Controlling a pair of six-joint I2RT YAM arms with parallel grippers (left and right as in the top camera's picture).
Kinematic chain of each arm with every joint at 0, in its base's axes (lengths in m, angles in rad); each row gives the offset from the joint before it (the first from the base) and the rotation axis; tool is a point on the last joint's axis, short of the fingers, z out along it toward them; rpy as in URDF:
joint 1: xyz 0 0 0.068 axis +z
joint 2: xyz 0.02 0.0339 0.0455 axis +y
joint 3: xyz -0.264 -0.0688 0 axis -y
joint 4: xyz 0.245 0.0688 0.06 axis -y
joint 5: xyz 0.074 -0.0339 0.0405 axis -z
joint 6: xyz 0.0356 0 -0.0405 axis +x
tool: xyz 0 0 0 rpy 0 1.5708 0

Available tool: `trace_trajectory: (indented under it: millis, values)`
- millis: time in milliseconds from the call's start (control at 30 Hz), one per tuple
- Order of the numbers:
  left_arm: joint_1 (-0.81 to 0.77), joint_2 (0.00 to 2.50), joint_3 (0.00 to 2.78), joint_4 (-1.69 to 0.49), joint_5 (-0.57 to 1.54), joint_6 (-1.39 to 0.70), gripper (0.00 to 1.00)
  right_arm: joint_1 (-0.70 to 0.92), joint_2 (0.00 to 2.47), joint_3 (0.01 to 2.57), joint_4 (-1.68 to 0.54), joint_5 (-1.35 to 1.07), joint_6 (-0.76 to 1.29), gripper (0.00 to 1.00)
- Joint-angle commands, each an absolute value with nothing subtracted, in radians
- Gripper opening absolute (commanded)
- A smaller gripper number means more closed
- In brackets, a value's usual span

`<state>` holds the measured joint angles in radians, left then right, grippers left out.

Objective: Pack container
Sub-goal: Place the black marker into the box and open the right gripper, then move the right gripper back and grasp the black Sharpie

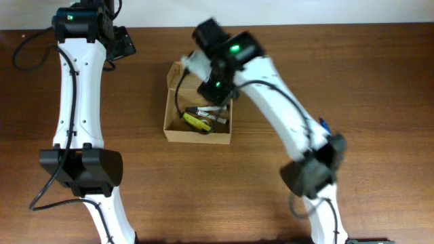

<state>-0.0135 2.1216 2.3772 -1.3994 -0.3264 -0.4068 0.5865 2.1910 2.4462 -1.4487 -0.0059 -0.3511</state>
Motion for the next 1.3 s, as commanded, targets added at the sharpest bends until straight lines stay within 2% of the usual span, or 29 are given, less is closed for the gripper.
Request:
trace_trajectory:
  millis: [0, 167, 333, 433, 533, 767, 1267]
  values:
    - [-0.012, 2.122, 2.393, -1.4, -0.337, -0.395, 1.0, 0.587, 1.992, 2.49, -1.464, 0.201, -0.252, 0.56]
    - [-0.012, 2.122, 2.393, -1.4, -0.337, -0.395, 1.0, 0.491, 1.784, 2.354, -1.42, 0.218, -0.247, 0.56]
    - [-0.012, 2.122, 2.393, -1.4, -0.337, -0.395, 1.0, 0.29, 1.615, 1.997, -1.335, 0.218, -0.129, 0.58]
    - [-0.012, 2.122, 2.393, -1.4, -0.337, -0.395, 1.0, 0.186, 1.613, 1.823, -1.348, 0.19, -0.007, 0.59]
    - [-0.012, 2.122, 2.393, -1.4, -0.337, -0.395, 1.0, 0.101, 1.632, 1.629, -1.303, 0.085, 0.009, 0.59]
    - [-0.012, 2.122, 2.393, -1.4, -0.337, -0.395, 1.0, -0.056, 1.716, 1.245, -1.031, -0.105, 0.039, 0.59]
    - [-0.012, 2.122, 2.393, -1.4, -0.337, -0.395, 1.0, -0.057, 1.855, 1.172, -0.889, -0.12, 0.039, 0.53]
